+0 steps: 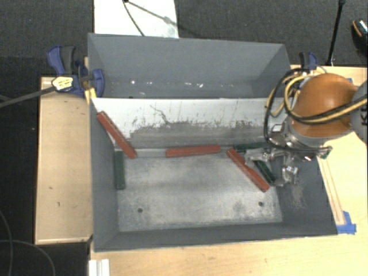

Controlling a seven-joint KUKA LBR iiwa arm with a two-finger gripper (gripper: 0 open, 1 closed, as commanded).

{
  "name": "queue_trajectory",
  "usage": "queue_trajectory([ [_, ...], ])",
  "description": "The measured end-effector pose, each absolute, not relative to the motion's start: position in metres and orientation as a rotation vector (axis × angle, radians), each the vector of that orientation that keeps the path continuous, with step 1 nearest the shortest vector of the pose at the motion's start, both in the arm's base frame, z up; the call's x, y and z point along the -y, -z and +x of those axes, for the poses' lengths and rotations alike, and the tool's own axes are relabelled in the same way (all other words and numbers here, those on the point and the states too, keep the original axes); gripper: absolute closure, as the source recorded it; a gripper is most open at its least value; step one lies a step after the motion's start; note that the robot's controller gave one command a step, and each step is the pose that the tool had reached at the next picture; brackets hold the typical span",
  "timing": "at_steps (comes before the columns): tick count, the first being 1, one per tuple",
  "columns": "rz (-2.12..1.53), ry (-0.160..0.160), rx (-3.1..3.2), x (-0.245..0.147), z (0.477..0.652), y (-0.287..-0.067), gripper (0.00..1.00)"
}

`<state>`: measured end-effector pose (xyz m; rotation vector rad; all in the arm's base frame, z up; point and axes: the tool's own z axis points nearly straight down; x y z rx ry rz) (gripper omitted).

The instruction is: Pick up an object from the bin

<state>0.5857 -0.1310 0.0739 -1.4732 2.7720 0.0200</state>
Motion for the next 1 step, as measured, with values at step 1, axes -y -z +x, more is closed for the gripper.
queue_trajectory([
  [1, -1.647, -0.006, -2.674, 0.0669, 0.5723, -0.0728, 0.00],
])
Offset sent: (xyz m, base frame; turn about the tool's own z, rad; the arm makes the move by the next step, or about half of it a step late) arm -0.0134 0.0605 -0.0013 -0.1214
